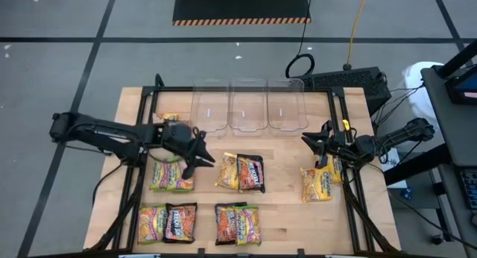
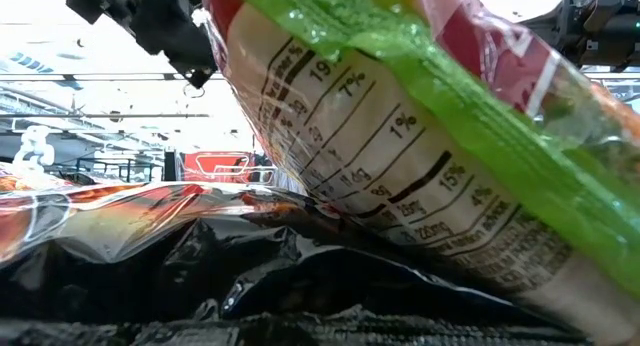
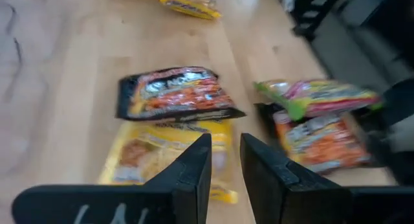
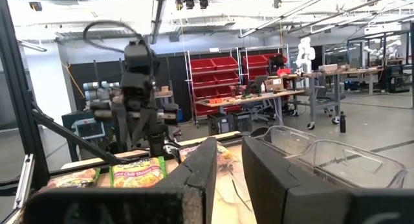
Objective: Sort Maruchan noodles
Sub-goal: Put the black noodle pack into the left transparent bin
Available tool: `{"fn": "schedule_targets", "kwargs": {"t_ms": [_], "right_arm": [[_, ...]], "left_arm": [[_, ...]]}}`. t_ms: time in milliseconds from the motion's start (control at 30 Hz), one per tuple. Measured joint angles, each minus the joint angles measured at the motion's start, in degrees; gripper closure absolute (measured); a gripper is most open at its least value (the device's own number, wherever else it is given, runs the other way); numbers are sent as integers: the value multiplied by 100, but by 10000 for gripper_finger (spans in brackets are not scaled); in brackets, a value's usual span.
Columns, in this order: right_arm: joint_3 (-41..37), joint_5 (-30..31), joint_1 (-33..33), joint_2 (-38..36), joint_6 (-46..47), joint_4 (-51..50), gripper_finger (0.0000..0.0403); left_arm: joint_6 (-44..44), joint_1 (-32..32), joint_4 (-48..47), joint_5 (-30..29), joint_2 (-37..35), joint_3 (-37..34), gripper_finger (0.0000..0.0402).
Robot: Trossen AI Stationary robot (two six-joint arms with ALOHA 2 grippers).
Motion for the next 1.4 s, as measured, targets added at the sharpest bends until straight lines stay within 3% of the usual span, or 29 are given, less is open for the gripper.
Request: {"fn": "schedule_targets", "kwargs": {"t_ms": [333, 567, 800, 1100, 1400], "right_arm": [[0, 0, 2, 0, -151, 123, 332], [0, 0, 0, 0, -151, 123, 332], [0, 0, 0, 2, -151, 123, 332], [0, 0, 2, 0, -151, 250, 332], [0, 0, 0, 2, -151, 263, 332]], "left_arm": [[1844, -725, 94, -2393, 762, 0, 314], [2926, -1074, 584, -3251, 1167, 0, 314], [3759, -1144, 1155, -3411, 1633, 122, 314], [4352, -961, 544, -3418, 2534, 1026, 314], [5164, -926, 254, -3396, 2930, 1232, 314]]}}
